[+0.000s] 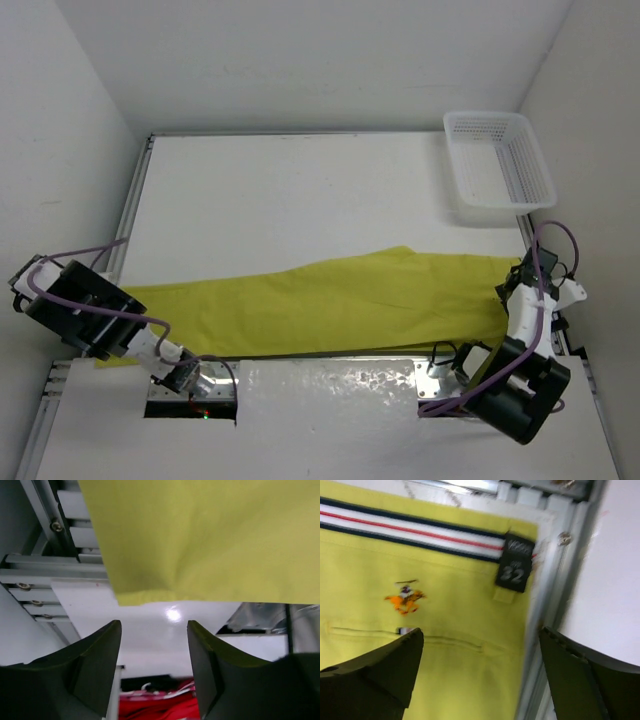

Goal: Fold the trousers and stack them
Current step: Fold the trousers

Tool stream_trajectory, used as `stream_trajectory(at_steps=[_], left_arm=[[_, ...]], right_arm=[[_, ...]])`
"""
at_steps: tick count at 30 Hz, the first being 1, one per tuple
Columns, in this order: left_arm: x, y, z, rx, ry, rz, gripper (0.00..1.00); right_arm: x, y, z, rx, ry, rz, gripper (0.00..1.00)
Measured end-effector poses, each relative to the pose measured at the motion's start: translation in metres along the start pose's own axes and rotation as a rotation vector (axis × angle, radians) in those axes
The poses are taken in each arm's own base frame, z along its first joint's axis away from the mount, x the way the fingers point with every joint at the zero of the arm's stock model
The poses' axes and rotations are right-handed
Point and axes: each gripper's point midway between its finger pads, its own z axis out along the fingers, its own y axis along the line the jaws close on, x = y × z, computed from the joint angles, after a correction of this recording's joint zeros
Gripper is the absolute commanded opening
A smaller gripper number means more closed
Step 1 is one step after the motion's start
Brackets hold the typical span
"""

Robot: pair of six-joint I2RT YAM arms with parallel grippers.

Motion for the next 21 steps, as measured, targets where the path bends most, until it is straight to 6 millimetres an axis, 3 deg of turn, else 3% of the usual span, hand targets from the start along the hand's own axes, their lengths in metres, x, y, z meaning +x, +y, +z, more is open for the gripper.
stream_trajectory(at_steps=[4, 6, 8, 9, 11, 12, 14, 15, 18, 20, 21], left_arm=[[0.003, 0.012, -0.005, 0.013, 0.044, -0.005, 0.56], [-0.015, 0.028, -0.022, -0.013, -0.025, -0.008, 0.52], [-0.04, 0.043, -0.045, -0.06, -0.119, 0.0, 0.48], [-0.051, 0.048, -0.053, -0.091, -0.158, 0.006, 0.47], [-0.071, 0.04, -0.056, -0.123, -0.195, 0.05, 0.47], [-0.079, 0.029, -0.05, -0.114, -0.197, 0.081, 0.47], [-0.086, -0.003, -0.021, -0.07, -0.167, 0.145, 0.46], [-0.085, -0.017, -0.007, -0.036, -0.143, 0.162, 0.44], [-0.064, -0.039, 0.03, 0.032, -0.039, 0.141, 0.43], [-0.06, -0.038, 0.046, 0.021, -0.001, 0.116, 0.43], [-0.061, -0.034, 0.051, -0.005, 0.008, 0.105, 0.43]], right_arm=[[-0.01, -0.012, -0.004, 0.063, -0.032, -0.021, 0.97], [-0.03, -0.003, -0.015, 0.04, -0.074, -0.031, 0.75], [-0.058, 0.021, -0.033, -0.052, -0.15, -0.064, 0.57], [-0.073, 0.04, -0.047, -0.123, -0.201, -0.095, 0.43], [-0.091, 0.081, -0.078, -0.271, -0.295, -0.178, 0.33], [-0.09, 0.101, -0.093, -0.345, -0.324, -0.226, 0.22], [-0.072, 0.125, -0.102, -0.436, -0.318, -0.325, 0.09], [-0.056, 0.13, -0.097, -0.454, -0.287, -0.369, 0.03], [0.0, 0.118, -0.049, -0.405, -0.144, -0.474, 0.0], [0.044, 0.1, -0.016, -0.337, 0.002, -0.56, 0.0], [0.054, 0.094, -0.009, -0.315, 0.039, -0.58, 0.0]])
